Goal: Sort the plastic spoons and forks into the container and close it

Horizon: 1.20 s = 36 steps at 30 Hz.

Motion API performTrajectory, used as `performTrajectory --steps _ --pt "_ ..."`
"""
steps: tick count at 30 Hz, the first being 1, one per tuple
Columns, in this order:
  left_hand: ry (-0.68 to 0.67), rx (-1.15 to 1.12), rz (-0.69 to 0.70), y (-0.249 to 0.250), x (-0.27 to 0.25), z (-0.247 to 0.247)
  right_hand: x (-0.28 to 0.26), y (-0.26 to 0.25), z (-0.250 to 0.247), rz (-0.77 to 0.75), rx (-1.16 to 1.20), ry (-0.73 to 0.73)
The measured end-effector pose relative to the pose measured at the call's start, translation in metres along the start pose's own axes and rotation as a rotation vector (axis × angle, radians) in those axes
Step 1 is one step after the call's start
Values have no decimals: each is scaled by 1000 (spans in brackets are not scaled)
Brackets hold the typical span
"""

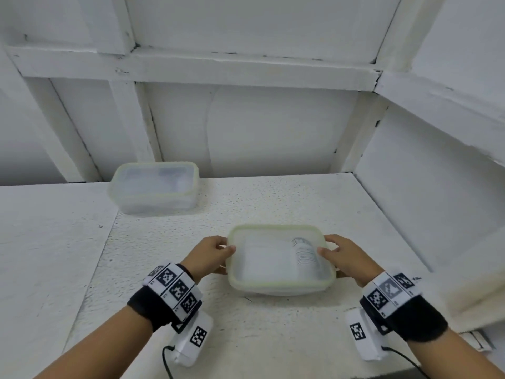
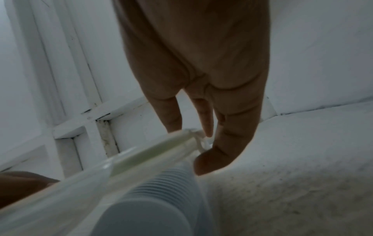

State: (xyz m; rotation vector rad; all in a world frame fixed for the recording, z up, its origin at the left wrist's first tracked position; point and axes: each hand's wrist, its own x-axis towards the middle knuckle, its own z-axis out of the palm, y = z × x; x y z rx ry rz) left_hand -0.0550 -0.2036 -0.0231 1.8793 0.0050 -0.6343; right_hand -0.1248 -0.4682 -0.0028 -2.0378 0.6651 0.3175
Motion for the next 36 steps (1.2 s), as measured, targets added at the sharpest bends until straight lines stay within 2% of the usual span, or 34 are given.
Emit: performTrajectory --steps 4,9,16,24,30,36 --pt "145 -102 -1 -9 -8 -25 3 -20 17 -41 67 -67" --pt "352 -206 4 -23 -24 -82 13 -68 62 -140 98 -165" --pt "522 -186 -26 -42 -36 -164 30 -130 140 -214 110 -271" --pt "549 -125 -49 -55 -20 -208 46 -151 195 -184 140 -238" --pt "550 -107 -34 -59 -1 -212 57 -148 201 -177 160 -187" --pt "562 -73 -32 -64 1 -213 52 -147 197 -200 110 -198"
